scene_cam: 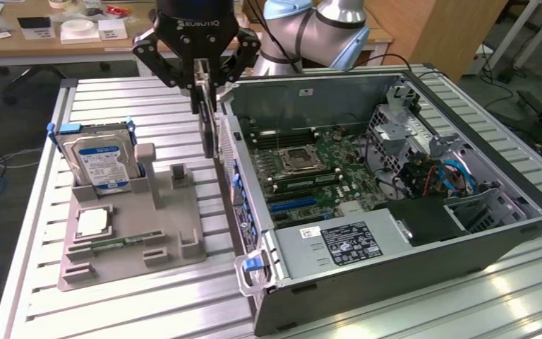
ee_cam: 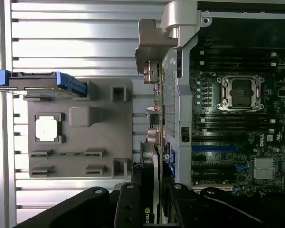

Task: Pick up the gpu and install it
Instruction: 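Pick up the gpu and move the gpu toward the slot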

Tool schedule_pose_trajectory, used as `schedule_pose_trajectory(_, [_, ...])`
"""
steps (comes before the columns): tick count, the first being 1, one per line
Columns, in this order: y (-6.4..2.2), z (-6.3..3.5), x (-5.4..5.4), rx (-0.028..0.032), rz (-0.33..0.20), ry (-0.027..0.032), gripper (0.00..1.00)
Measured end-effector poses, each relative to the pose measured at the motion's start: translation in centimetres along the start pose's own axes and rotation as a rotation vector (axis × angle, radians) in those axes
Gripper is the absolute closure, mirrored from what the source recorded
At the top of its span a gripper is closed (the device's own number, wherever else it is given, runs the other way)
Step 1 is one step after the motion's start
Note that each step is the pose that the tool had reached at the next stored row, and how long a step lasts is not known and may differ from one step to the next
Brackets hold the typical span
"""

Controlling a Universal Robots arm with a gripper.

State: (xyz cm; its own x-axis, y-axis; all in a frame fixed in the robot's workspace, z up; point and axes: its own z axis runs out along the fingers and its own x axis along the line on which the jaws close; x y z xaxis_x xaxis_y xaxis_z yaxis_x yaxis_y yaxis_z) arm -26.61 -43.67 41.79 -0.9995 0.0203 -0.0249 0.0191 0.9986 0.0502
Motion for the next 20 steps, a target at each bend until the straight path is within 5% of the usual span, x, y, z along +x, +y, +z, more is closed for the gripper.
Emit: schedule_pose_trajectory(20, [0.36, 0.11, -3.4, -0.0001, 0.000, -0.0001, 0.73])
